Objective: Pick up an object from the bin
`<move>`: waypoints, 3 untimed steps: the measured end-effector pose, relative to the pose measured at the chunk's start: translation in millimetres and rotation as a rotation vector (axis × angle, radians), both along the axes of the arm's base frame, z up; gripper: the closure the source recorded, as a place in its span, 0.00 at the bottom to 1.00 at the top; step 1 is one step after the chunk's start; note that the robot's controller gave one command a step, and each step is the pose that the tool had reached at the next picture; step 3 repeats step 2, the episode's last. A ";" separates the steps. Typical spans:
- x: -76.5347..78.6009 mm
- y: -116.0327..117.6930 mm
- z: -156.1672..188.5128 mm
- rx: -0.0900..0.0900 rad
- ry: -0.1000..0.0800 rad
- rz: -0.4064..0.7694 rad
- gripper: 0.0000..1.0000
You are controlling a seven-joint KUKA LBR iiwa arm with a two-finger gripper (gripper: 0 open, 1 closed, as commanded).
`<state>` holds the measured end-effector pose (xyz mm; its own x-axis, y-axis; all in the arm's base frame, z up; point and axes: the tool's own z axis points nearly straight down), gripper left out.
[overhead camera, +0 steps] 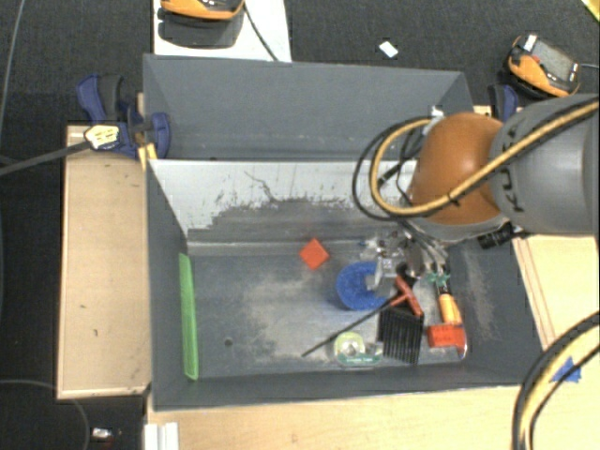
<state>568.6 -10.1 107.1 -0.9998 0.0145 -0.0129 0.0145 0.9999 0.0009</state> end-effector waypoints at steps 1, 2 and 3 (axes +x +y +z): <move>2.1 -0.1 52.5 0.000 -0.007 0.002 1.00; 3.7 -0.1 74.3 0.000 -0.015 0.003 1.00; 3.7 -0.1 74.3 0.000 -0.015 0.003 1.00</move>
Offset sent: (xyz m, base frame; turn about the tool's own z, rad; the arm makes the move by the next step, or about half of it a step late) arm 0.0016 -0.0001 0.0596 -0.0010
